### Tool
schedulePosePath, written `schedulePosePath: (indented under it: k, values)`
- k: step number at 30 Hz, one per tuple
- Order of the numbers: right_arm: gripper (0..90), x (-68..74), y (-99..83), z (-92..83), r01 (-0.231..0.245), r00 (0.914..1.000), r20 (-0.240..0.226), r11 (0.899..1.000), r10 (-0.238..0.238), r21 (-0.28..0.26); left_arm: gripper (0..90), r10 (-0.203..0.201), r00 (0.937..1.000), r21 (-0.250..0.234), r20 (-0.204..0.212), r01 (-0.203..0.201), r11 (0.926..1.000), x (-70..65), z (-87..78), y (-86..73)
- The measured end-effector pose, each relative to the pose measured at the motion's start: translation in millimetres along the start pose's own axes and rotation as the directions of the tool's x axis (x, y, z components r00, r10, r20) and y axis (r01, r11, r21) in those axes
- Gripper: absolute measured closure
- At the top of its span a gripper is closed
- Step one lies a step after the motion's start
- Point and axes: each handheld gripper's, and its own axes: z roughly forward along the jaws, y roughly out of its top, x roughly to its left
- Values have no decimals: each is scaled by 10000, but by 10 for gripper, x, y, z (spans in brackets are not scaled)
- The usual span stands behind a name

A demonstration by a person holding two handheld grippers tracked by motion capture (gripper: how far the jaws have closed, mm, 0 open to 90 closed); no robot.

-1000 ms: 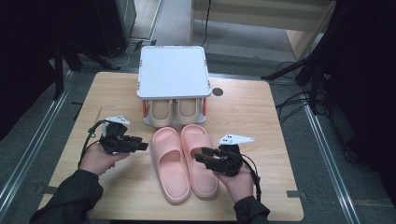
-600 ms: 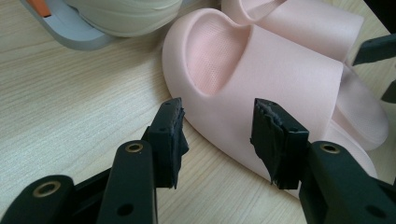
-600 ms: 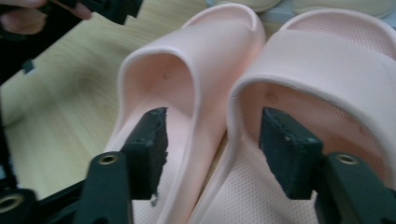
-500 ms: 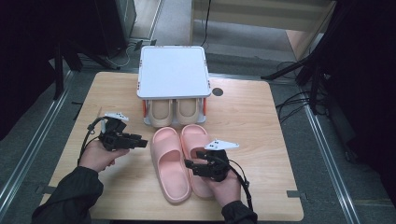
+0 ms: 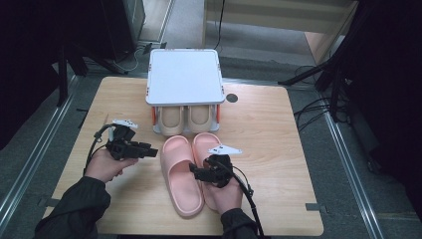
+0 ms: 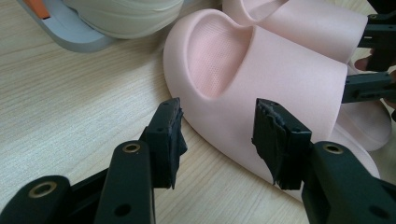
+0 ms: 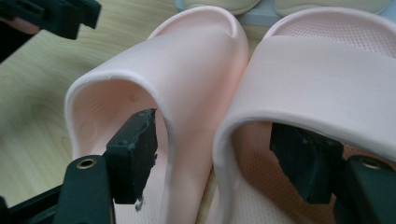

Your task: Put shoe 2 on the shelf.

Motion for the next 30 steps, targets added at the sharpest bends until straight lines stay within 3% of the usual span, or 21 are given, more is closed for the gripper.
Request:
schedulePosePath:
  k: [7,11,15,19,26,30]
  values:
    - [307,56,16,65,-183,9965,816,9998,192,-119,509,-85,10000,13,8,85,10000,26,-5,1]
    - [322,100,38,87,-264,9962,826,9994,281,-212,506,-124,9999,-17,25,124,9999,26,-9,-1]
    - [356,148,30,114,28,9950,998,9999,-18,-97,505,-74,10000,26,4,74,10000,25,-2,0]
    - [386,174,17,165,-96,9965,837,9999,85,123,504,-81,10000,22,5,81,10000,26,-2,-1]
    - [524,170,30,169,-302,9920,1225,9995,293,55,504,-151,9999,-13,15,151,9999,29,-4,-3]
    - [664,162,36,146,-16,9883,1528,9999,-4,130,501,-153,9999,-5,4,153,9999,35,-10,-4]
